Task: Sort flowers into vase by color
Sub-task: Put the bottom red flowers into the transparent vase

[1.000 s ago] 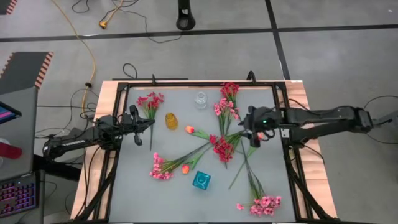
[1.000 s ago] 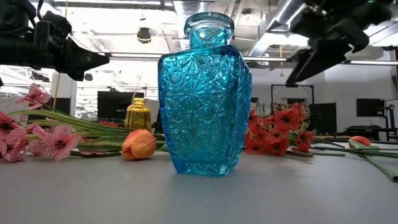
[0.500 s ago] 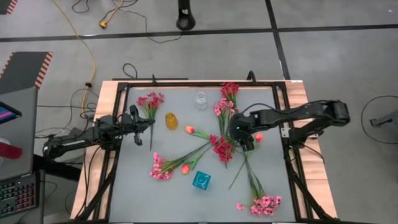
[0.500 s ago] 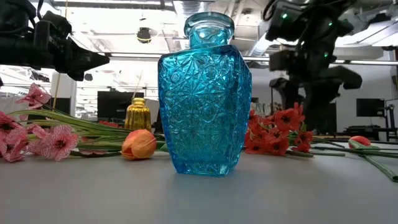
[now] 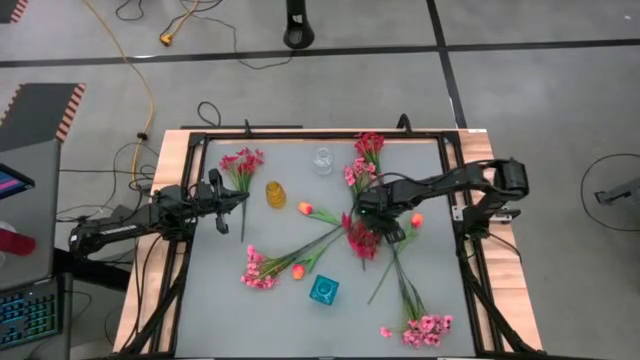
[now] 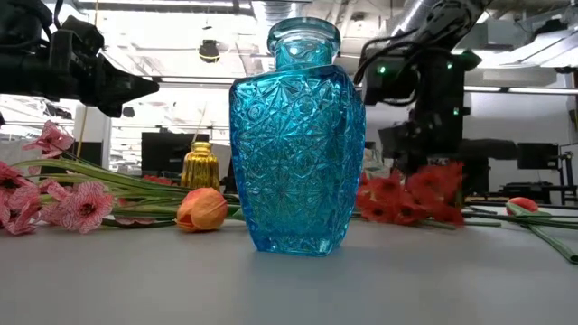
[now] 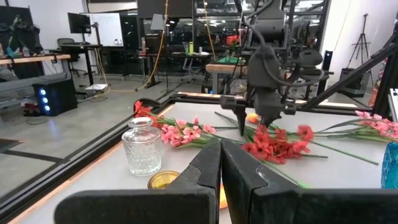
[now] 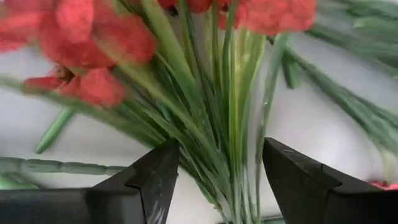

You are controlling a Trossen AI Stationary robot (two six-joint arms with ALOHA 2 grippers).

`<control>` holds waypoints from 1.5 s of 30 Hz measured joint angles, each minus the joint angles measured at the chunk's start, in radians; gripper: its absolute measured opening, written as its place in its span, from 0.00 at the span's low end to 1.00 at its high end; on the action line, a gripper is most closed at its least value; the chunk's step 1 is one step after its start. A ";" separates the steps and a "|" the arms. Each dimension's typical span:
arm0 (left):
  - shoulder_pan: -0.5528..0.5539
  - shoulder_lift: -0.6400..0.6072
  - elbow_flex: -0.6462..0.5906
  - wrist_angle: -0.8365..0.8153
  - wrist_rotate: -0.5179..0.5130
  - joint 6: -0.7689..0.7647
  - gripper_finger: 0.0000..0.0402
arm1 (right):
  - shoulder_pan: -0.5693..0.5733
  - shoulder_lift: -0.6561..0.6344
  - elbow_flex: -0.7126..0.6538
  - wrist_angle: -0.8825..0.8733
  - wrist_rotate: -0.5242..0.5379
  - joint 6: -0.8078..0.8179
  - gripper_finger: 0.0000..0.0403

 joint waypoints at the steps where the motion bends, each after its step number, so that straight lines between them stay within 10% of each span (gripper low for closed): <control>1: 0.000 0.000 0.000 0.000 0.000 0.000 0.00 | -0.004 0.012 0.005 -0.003 0.000 0.000 0.64; 17: 0.000 0.000 0.000 0.000 0.000 0.000 0.00 | -0.009 0.040 0.148 -0.115 0.004 -0.079 0.08; 32: 0.000 0.000 0.000 0.000 0.000 0.000 0.00 | -0.034 0.036 0.470 -0.297 0.001 -0.078 0.08; 45: 0.000 0.000 0.000 0.000 0.000 0.000 0.00 | -0.236 -0.125 0.526 0.018 -0.194 -0.077 0.08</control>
